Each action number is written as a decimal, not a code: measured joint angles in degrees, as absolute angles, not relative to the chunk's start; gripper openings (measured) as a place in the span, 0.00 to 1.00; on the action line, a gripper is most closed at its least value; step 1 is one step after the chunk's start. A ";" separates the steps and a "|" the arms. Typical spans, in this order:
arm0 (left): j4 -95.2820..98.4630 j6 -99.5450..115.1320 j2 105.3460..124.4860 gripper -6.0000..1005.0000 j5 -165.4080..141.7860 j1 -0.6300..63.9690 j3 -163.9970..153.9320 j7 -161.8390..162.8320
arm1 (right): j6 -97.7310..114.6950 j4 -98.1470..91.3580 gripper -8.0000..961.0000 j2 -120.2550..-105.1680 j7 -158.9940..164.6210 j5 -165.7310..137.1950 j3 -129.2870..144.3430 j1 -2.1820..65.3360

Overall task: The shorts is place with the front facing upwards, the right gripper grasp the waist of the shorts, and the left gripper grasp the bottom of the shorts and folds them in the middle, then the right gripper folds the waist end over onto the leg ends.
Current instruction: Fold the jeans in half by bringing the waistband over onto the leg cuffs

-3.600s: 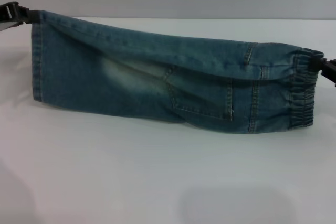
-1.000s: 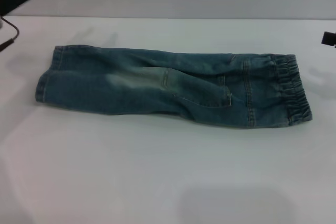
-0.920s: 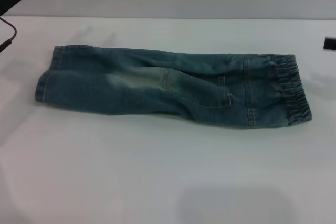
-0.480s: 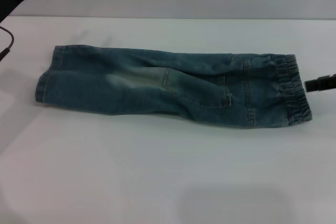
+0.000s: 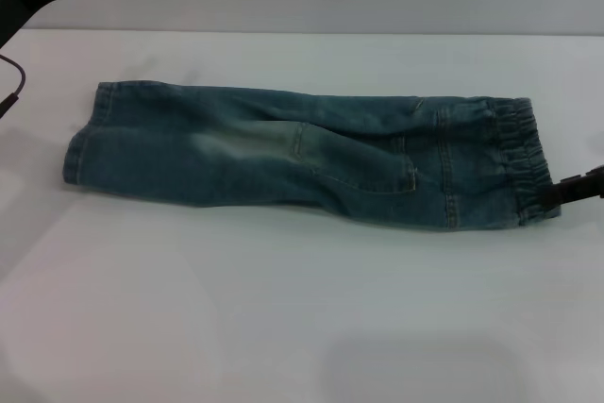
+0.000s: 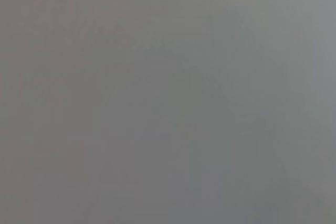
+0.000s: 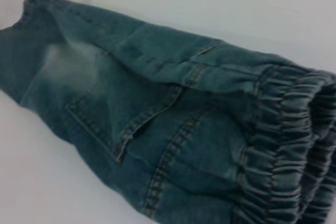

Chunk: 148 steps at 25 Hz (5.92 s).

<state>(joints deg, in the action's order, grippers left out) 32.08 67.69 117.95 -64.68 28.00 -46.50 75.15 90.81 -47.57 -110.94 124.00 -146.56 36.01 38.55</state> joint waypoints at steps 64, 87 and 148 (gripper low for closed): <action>29.87 67.38 117.95 0.84 -63.88 27.55 -46.49 75.11 | 74.79 -44.88 0.58 -116.96 119.91 -144.75 40.87 38.71; 28.73 67.25 118.47 0.84 -63.84 27.45 -54.32 64.57 | 85.70 -50.90 0.09 -114.75 119.22 -135.72 40.40 38.72; 28.77 54.30 119.08 0.84 -43.39 26.39 -102.86 42.34 | 99.49 -57.75 0.09 -111.41 130.50 -129.55 40.16 53.88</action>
